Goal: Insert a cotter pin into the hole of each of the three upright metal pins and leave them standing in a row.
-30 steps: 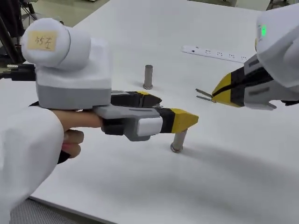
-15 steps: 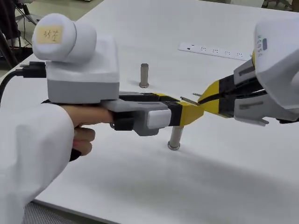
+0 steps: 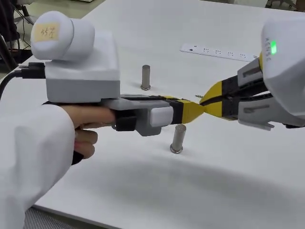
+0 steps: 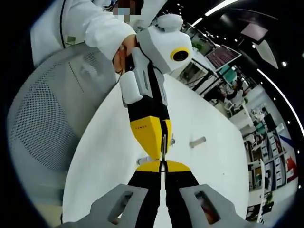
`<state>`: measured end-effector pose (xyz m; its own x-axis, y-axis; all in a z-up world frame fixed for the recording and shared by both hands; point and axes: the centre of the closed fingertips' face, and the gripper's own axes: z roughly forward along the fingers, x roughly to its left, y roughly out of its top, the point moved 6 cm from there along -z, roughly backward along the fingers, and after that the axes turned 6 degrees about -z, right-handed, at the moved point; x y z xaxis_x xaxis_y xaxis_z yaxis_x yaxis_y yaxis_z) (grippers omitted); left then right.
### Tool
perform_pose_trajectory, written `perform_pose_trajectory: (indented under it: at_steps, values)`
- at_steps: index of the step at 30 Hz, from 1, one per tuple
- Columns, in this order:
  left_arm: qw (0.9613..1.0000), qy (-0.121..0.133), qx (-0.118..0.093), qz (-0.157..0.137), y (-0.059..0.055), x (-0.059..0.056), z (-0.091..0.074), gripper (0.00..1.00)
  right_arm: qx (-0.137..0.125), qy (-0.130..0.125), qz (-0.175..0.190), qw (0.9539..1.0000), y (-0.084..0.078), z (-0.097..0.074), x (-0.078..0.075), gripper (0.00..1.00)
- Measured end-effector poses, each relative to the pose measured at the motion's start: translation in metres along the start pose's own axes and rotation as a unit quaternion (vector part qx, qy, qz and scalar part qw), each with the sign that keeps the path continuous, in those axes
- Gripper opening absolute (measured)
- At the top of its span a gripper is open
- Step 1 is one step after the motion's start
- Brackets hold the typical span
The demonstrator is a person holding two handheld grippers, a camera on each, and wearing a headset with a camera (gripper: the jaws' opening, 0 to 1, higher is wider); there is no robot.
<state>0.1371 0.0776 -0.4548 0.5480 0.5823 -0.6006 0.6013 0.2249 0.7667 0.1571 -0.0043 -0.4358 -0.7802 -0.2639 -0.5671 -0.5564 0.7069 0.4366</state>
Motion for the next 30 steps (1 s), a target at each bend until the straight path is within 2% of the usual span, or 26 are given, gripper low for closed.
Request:
perform_pose_trajectory:
  at_steps: [6,15,21,30]
  values:
    - [1.0000,-0.001,-0.001,-0.004,0.001,0.000,-0.001,0.04,-0.003,-0.004,-0.003,1.0000,0.003,-0.001,-0.001,0.00]
    - [1.0000,-0.002,-0.010,0.000,0.006,0.001,-0.003,0.03,-0.005,-0.009,-0.009,0.9999,0.005,-0.001,-0.002,0.00]
    - [1.0000,0.004,-0.007,0.001,0.005,0.001,-0.003,0.00,-0.007,-0.011,-0.012,0.9998,0.007,-0.002,-0.002,0.00]
    - [0.9999,-0.005,0.014,-0.004,0.004,0.004,-0.007,0.00,-0.012,-0.004,-0.015,0.9998,0.011,-0.001,0.002,0.00]
